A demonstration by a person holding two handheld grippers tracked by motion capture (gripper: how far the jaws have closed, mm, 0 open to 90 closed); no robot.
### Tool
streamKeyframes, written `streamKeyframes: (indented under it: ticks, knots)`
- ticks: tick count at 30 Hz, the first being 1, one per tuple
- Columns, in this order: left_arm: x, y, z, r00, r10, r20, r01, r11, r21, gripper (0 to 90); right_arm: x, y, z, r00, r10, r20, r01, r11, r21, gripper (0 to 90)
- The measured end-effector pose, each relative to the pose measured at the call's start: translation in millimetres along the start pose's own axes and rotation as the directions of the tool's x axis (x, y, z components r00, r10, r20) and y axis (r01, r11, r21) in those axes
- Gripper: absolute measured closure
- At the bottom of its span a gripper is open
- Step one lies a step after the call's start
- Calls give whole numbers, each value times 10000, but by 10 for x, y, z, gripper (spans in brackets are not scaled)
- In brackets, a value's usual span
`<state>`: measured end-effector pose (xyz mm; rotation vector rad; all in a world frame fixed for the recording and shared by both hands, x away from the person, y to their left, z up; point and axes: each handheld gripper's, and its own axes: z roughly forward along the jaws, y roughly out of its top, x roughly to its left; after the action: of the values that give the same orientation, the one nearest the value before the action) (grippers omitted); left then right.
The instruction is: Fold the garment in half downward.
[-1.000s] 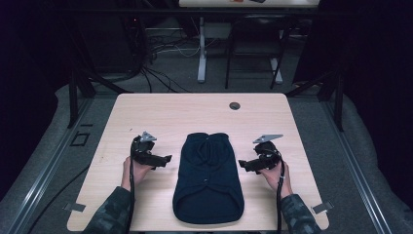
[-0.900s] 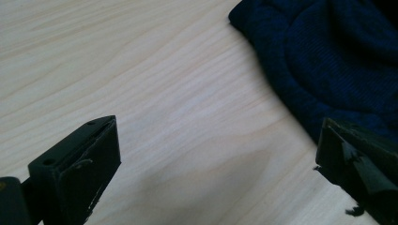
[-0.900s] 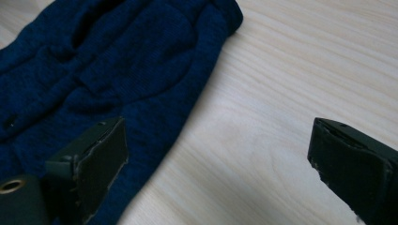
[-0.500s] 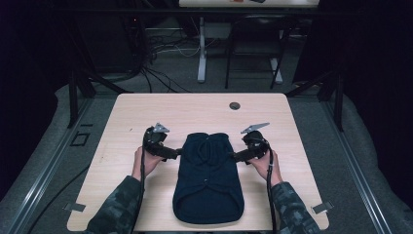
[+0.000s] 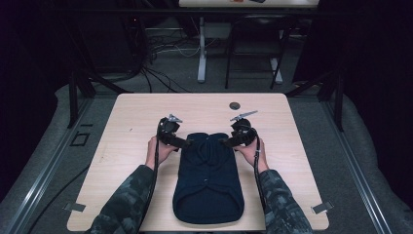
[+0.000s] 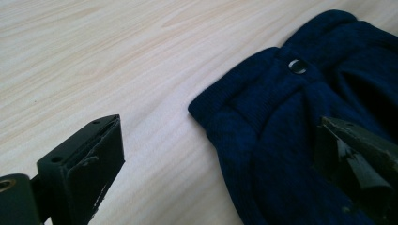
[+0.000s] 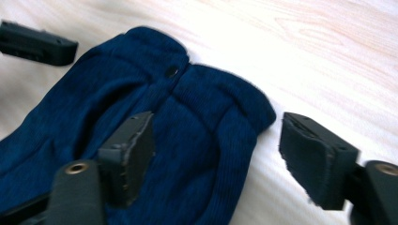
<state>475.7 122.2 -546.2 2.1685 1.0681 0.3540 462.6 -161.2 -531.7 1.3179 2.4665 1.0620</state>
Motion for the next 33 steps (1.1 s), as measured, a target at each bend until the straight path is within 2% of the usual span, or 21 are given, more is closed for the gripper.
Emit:
streamKeyframes:
  ticks: [1, 4, 6, 8, 9, 11, 13, 16, 21, 23, 26, 28, 29, 33]
  knots:
    - [1, 10, 26, 9999, -55, -90, 55, 10000, 35, 29, -11, 17, 31, 10000, 97, -3, -97, 10000, 21, 299]
    - [12, 30, 91, 9997, -138, -206, 141, 9998, 145, 64, -7, 32, 131, 9988, -139, 461, 133, 9998, 133, 357]
    - [10, 35, 125, 9998, -37, -201, 41, 9998, 183, 151, -24, 39, 190, 9989, -110, 445, 91, 9991, 416, 411]
    - [-1, 39, 152, 9995, 83, -296, -74, 9996, 287, 197, -34, 41, 215, 9988, -46, 487, 25, 9991, 419, 419]
    - [-12, 43, 182, 9994, 187, -279, -175, 9990, 410, 238, -62, 61, 247, 9986, -54, 527, 27, 9987, 508, 457]
    - [-17, 45, 196, 9993, 236, -275, -224, 9988, 442, 290, -86, 84, 266, 9989, 53, 463, -77, 9987, 511, 492]
    - [-20, 46, 221, 9992, 313, -236, -300, 9980, 547, 338, -97, 105, 287, 9982, 74, 588, -107, 9983, 575, 519]
    - [-20, 20, 294, 9996, 278, -8, -276, 9956, 897, 398, -103, 97, 340, 9986, -20, 521, -20, 9970, 775, 537]
    - [-25, 13, 312, 9997, 236, 83, -243, 9958, 881, 444, -130, 74, 370, 9994, 156, 314, -181, 9964, 825, 557]
    - [-22, 7, 311, 9993, 289, 231, -308, 9958, 859, 478, -127, 54, 394, 9993, 224, 287, -249, 9957, 892, 591]
    - [-45, 15, 309, 9979, 437, 475, -478, 9951, 869, 578, -124, 41, 404, 9998, 139, 156, -152, 9960, 877, 638]
    - [-78, 18, 314, 9981, 492, 382, -523, 9951, 837, 635, -123, 39, 403, 9999, 57, 145, -70, 9960, 891, 654]
    - [-97, 23, 316, 9979, 556, 341, -583, 9946, 856, 655, -126, 22, 400, 10000, 16, 53, -20, 9974, 723, 692]
    - [-101, 30, 306, 9978, 550, 362, -578, 9951, 800, 698, -133, -19, 375, 10000, 74, -44, -72, 9993, 368, 744]
